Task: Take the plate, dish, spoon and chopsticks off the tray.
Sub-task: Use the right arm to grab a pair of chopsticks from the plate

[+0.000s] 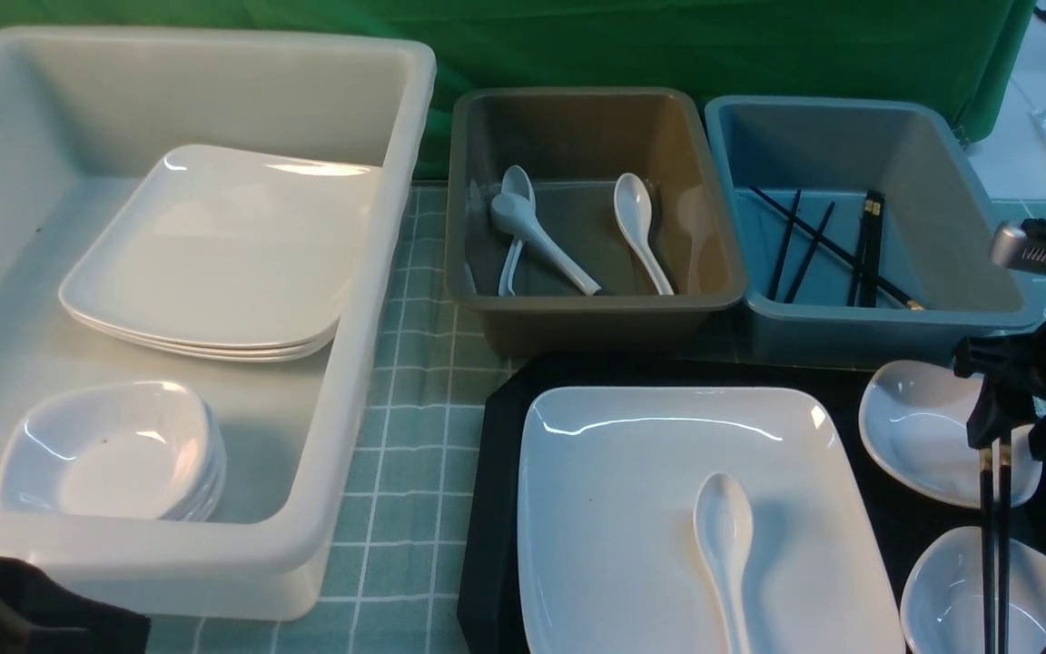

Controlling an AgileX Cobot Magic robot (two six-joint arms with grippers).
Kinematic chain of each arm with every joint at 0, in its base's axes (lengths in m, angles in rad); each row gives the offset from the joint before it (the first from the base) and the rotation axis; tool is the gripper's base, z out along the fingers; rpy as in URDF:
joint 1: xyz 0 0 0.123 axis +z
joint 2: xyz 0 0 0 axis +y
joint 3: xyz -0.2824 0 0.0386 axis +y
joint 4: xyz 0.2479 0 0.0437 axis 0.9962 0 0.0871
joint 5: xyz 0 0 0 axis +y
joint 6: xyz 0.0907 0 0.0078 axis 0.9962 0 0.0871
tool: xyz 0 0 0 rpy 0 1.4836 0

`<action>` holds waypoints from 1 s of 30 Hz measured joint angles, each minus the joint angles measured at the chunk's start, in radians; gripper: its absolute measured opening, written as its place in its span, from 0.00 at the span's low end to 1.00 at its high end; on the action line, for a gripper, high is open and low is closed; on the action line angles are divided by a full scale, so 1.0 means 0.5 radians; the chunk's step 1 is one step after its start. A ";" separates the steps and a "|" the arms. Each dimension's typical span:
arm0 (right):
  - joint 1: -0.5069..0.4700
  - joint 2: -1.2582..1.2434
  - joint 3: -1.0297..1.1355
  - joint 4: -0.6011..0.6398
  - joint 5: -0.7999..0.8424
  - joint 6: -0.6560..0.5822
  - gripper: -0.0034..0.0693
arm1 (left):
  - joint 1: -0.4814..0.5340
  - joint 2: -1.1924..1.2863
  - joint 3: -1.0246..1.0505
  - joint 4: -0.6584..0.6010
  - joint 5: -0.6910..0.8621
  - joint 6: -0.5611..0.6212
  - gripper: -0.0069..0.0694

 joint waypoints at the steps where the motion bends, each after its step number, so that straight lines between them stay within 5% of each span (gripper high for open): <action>1: 0.000 0.017 0.000 0.000 -0.011 0.009 0.61 | 0.000 0.000 0.000 0.006 -0.019 0.000 0.09; 13: 0.000 0.127 -0.001 0.002 -0.036 0.042 0.60 | 0.000 0.000 0.000 0.018 -0.057 -0.001 0.09; 15: 0.000 0.127 -0.001 0.002 -0.043 0.042 0.56 | 0.000 0.000 0.000 0.018 -0.058 -0.001 0.09; 19: 0.000 0.127 -0.001 0.000 -0.064 0.040 0.27 | 0.000 0.000 0.000 0.018 -0.068 -0.001 0.09; 30: 0.000 0.108 -0.002 0.000 -0.070 0.029 0.27 | 0.000 0.000 0.000 0.018 -0.073 -0.002 0.09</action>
